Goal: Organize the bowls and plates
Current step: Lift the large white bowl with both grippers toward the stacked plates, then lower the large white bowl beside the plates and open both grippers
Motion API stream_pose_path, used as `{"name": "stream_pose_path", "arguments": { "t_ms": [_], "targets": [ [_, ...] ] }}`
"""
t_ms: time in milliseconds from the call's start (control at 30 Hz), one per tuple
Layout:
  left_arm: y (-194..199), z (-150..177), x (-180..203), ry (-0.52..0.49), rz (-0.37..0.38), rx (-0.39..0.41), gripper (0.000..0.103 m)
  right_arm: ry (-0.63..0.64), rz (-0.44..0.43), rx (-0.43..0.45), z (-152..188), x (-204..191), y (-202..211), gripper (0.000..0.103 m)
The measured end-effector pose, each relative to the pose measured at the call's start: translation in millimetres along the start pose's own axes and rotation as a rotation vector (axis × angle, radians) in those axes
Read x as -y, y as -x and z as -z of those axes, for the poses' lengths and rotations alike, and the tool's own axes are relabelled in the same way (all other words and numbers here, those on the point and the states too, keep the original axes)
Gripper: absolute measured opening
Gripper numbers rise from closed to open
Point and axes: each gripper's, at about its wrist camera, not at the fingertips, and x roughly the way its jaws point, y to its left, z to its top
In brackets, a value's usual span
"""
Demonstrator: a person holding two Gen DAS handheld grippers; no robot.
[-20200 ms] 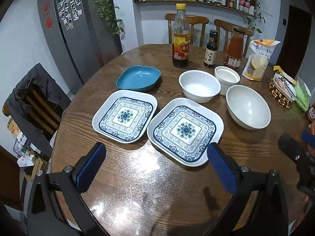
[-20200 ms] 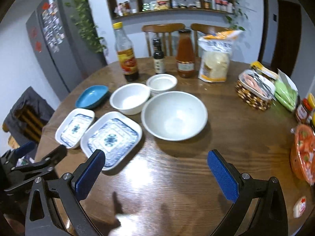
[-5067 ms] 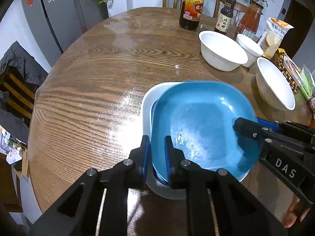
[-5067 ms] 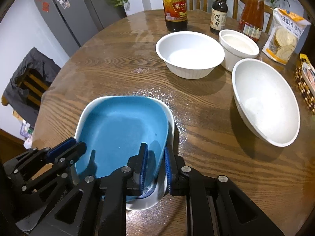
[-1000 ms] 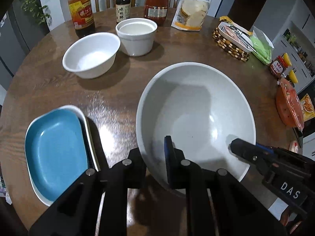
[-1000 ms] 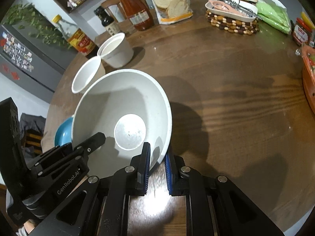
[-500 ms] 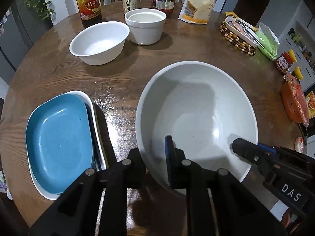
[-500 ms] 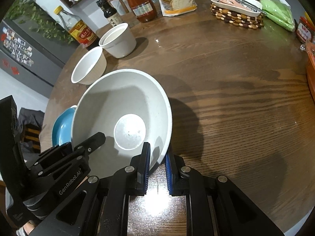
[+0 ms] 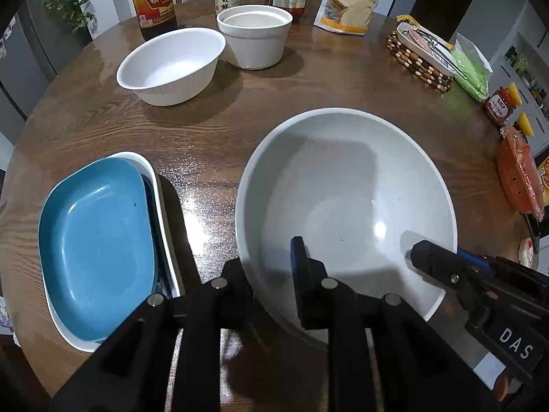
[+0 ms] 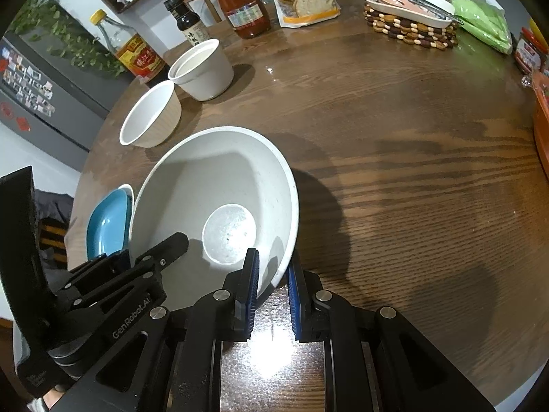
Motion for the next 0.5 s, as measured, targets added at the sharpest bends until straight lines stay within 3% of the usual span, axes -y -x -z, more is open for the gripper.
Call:
{"name": "stream_pose_path", "arguments": {
  "t_ms": [233, 300, 367, 500],
  "targets": [
    [-1, -2, -2, 0.007, -0.005, 0.01, 0.022, 0.002, 0.025, 0.015, -3, 0, 1, 0.017],
    [1, -3, -3, 0.012, -0.008, 0.021, 0.041, 0.008, 0.04, 0.018, -3, -1, 2, 0.018],
    [4, -3, -6, 0.021, -0.002, 0.033, 0.051, 0.007, 0.047, 0.017, -4, 0, 2, 0.024],
    [8, -4, -10, 0.032, -0.005, 0.04, 0.052, -0.02, 0.042, 0.032, -5, 6, 8, 0.039]
  ]
}}
